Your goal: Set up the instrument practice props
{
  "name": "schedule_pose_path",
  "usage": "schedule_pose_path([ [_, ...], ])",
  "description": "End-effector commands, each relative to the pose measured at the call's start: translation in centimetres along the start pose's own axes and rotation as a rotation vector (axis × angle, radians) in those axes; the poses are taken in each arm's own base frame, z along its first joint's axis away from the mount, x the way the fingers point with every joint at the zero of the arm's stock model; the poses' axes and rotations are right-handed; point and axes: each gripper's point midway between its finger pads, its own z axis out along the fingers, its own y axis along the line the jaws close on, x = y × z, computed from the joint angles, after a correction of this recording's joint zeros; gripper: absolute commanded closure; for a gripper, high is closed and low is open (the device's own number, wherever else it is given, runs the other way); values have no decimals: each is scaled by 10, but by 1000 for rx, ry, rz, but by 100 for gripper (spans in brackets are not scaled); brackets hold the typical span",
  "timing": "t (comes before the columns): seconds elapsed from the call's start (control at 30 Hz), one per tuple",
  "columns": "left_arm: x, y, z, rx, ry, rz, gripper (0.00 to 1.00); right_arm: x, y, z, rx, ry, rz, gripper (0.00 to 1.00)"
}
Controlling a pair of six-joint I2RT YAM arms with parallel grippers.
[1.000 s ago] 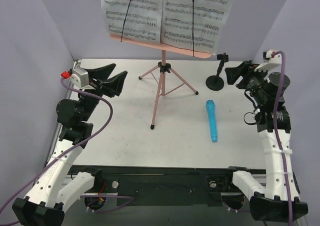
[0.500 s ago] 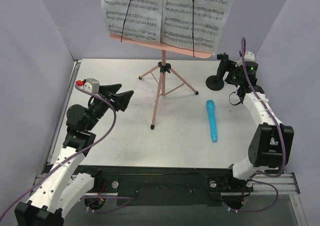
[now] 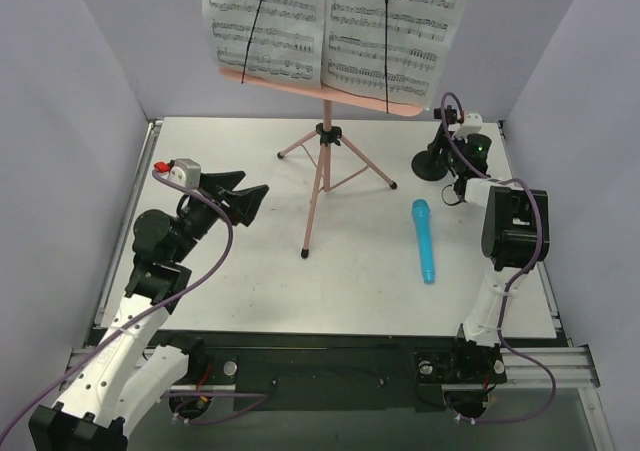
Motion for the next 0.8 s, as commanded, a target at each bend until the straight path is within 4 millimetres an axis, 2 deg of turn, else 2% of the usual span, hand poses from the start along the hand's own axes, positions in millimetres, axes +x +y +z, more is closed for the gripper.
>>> schedule_pose_path([
  [0.0,-19,-10,-4,23,-37,37,18,-83,6,13,-61,-331,-119,51],
  [0.07,-19,-11,-6,25,-35,41,18,-88,6,17,-68,-338,-122,62],
  [0.1,-19,-11,-6,23,-34,43,18,-90,7,16,-73,-337,-123,72],
  [0.13,-19,-11,-7,22,-36,44,18,-88,7,14,-76,-336,-122,76],
  [0.17,-19,-10,-7,19,-34,44,18,-98,9,9,-77,-364,-130,84],
  [0.2,-18,-11,-8,20,-32,44,18,-97,7,4,-69,-366,-129,90],
  [0.23,-18,-10,-8,19,-34,44,18,-115,7,-6,-57,-408,-134,98],
  [0.27,-19,-12,-9,24,-37,46,18,-111,1,-12,-27,-405,-126,100],
  [0.3,-20,-12,-9,23,-38,48,18,-133,1,-28,-13,-460,-137,100],
  [0.33,-22,-13,-9,28,-38,51,19,-125,-5,-35,25,-449,-126,100],
  [0.37,-21,-14,-9,30,-36,50,19,-149,-5,-55,49,-507,-168,100],
  [0.4,-24,-15,-9,34,-38,57,18,-138,-8,-63,74,-484,-173,100],
  [0.43,-23,-15,-10,34,-34,59,19,-163,-4,-86,86,-535,-195,100],
  [0.47,-22,-15,-10,32,-30,61,19,-147,-4,-93,90,-486,-186,100],
  [0.5,-20,-15,-11,31,-18,60,19,-170,3,-120,87,-540,-187,100],
  [0.53,-20,-14,-11,28,-11,71,19,-155,6,-130,83,-498,-172,100],
  [0.57,-18,-14,-12,27,0,70,19,-175,15,-159,74,-548,-149,100],
  [0.6,-18,-13,-12,26,3,75,19,-149,18,-163,67,-471,-127,100],
  [0.67,-17,-14,-14,24,15,77,19,-150,40,-211,32,-462,-60,100],
  [0.7,-18,-14,-15,25,14,80,19,-135,43,-217,34,-425,-43,100],
  [0.73,-16,-14,-16,25,22,79,19,-129,62,-234,-3,-408,-38,100],
  [0.77,-15,-14,-17,24,24,78,19,-108,82,-236,-45,-369,-36,100],
])
